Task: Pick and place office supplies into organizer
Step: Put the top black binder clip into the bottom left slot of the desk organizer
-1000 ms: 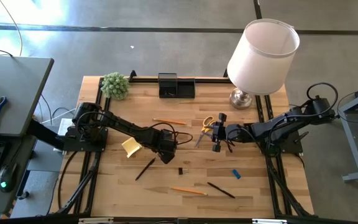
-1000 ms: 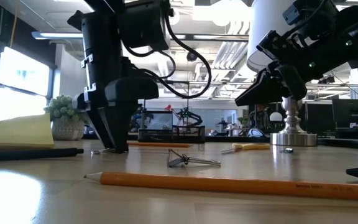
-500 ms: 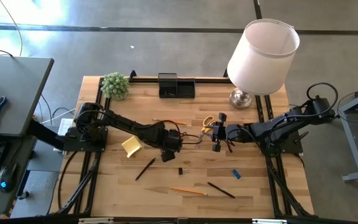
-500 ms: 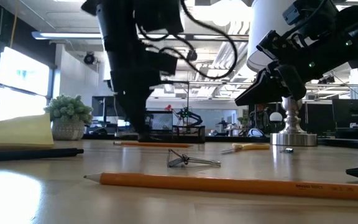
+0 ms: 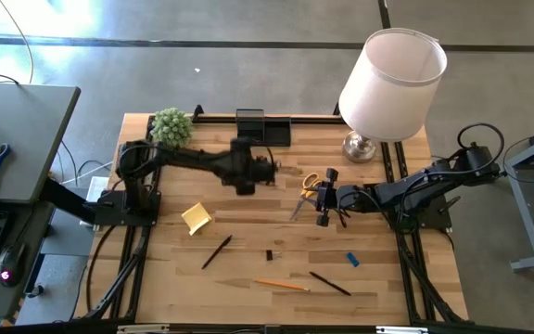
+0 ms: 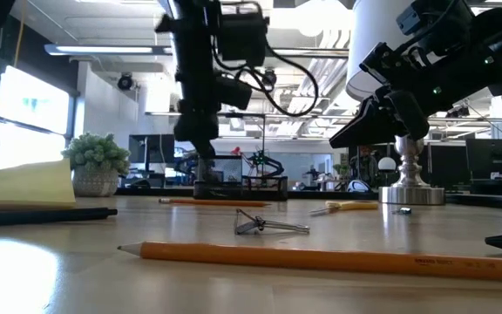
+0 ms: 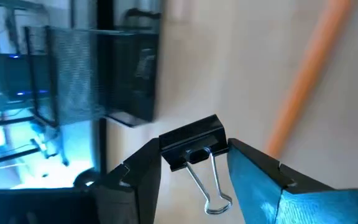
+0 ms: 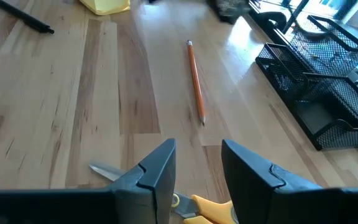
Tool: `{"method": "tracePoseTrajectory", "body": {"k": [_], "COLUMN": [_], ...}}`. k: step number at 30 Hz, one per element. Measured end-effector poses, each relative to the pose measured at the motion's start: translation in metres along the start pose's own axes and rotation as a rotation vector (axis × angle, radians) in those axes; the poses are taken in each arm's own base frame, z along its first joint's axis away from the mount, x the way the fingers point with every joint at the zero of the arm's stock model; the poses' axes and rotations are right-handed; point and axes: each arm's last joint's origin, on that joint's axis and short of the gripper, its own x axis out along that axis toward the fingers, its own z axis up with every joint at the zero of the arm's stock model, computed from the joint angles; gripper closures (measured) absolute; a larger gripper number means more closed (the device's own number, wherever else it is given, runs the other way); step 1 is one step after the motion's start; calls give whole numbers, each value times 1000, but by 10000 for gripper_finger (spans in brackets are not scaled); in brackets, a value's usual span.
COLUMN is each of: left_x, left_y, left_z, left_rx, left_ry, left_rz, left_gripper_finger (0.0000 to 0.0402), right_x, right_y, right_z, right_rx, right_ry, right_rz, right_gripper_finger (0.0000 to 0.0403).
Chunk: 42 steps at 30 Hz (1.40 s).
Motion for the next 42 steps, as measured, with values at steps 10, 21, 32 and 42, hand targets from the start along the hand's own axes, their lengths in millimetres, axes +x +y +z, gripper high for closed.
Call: {"method": "tracePoseTrajectory", "body": {"k": [10, 21, 32, 42], "left_x": [43, 80, 82, 81], "left_y": [60, 101, 101, 103], "left_z": [13, -2, 1, 4], "left_rx": [129, 102, 88, 140], "left_ry": [-135, -122, -166, -193], "left_rz": [17, -28, -54, -31], "left_gripper_finger": [245, 245, 245, 245], "right_x": [0, 0, 0, 0], "right_y": [0, 0, 0, 0], "right_z": [0, -2, -2, -2], "right_rx": [2, -1, 2, 16], "right_ry": [2, 17, 16, 15], "right_rz": [0, 2, 1, 1], "right_gripper_finger": [279, 279, 279, 279]}}
